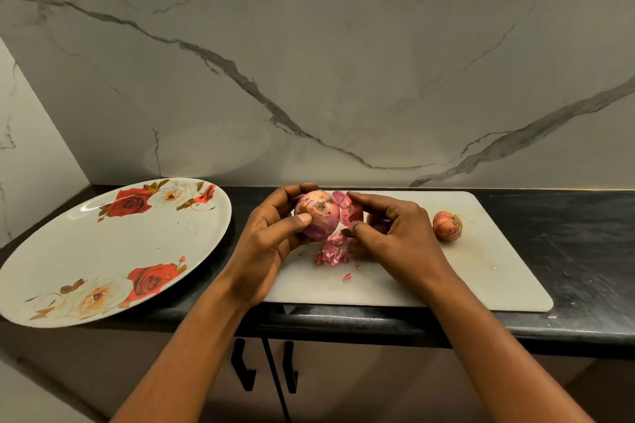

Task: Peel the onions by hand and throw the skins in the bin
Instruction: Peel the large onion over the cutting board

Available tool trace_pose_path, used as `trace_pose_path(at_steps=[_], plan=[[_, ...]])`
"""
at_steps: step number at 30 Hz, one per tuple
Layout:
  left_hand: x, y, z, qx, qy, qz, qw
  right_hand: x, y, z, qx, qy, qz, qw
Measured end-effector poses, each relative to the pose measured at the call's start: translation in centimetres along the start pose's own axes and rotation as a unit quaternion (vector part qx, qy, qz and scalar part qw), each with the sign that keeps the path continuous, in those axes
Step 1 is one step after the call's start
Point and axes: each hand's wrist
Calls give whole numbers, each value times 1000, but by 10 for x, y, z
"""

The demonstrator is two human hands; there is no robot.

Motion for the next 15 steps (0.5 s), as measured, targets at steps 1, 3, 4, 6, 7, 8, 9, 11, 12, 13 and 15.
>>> trace_pose_path(at_steps=[1,3,4,6,7,8,9,11,12,13,15], plan=[[1,0,-1,2,-4,2,1000,0,0,0,1,-3,-2,1000],[2,-1,-2,7,-10,3,1000,-2,0,0,2,-24,0,1000],[3,-1,-2,10,-11,5,1000,-3,1,1,-4,-34,3,999],[5,0,-3,14,-13,9,1000,-3,4,4,-16,-39,3,999],[6,1,-4,15,-18,11,1000,-3,4,5,-21,-30,-4,999],[7,1,-4,17,-25,12,999,-3,4,5,-26,-15,-13,999],[7,1,-4,19,-35,11,999,-3,4,5,-30,1,-24,999],[7,2,-3,25,-54,14,998,-3,5,5,-33,-2,-25,999],[7,2,-3,27,-60,19,998,-3,6,7,-26,-25,-9,999],[6,2,-2,28,-66,26,997,-4,8,10,-14,-50,15,999],[5,3,-3,29,-84,40,995,-4,9,14,13,-76,49,996]])
Point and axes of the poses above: each hand's wrist, its own y-axis away from the middle knuckle, its own x-axis out of the palm, z = x × y, and after that the axes turned 13 degrees about x, right-handed
